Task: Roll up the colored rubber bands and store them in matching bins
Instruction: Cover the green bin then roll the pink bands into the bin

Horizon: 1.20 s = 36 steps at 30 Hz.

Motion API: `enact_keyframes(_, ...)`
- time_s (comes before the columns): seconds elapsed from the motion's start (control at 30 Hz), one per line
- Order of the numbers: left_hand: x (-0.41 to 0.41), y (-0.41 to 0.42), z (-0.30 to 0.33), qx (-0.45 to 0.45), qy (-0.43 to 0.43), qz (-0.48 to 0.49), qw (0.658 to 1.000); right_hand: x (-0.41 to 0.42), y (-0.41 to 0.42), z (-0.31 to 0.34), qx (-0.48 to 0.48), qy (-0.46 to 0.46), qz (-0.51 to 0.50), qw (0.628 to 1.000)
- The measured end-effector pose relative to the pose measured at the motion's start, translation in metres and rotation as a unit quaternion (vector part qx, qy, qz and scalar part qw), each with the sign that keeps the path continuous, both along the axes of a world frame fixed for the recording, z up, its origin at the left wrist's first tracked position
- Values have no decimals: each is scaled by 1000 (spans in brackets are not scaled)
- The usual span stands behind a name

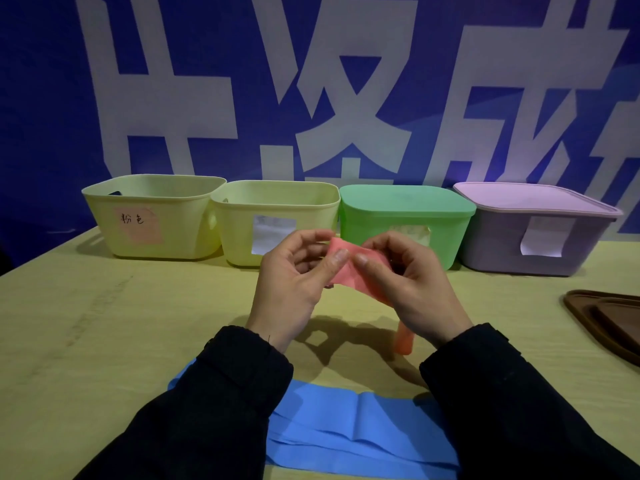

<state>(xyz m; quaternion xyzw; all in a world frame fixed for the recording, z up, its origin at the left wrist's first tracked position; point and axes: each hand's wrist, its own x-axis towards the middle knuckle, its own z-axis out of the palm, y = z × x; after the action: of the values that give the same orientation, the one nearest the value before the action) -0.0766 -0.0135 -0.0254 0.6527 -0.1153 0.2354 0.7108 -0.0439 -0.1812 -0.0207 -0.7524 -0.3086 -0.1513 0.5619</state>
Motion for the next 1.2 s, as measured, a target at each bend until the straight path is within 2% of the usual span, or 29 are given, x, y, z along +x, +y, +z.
enact_keyframes(0.2,-1,-2,-1,13,2,-14,1000,1,-1,0,-3,4,-28,1000)
enact_keyframes(0.33,-4,-1,-1,40,-12,-13,999,-4,-1,2,-9,-2,24,1000)
enact_keyframes(0.6,-1,4,0,12,-5,5,1000,2,-6,4,7,34,18,999)
enact_keyframes(0.7,0,5,-1,33,-11,23,999,1,-8,5,-33,33,12,999)
enact_keyframes(0.9,0,1,-3,61,-29,-4,998,0,-6,3,-49,4,-12,999)
enact_keyframes(1.2,1,6,0,28,-5,0,1000,0,-9,7,-40,10,-24,999)
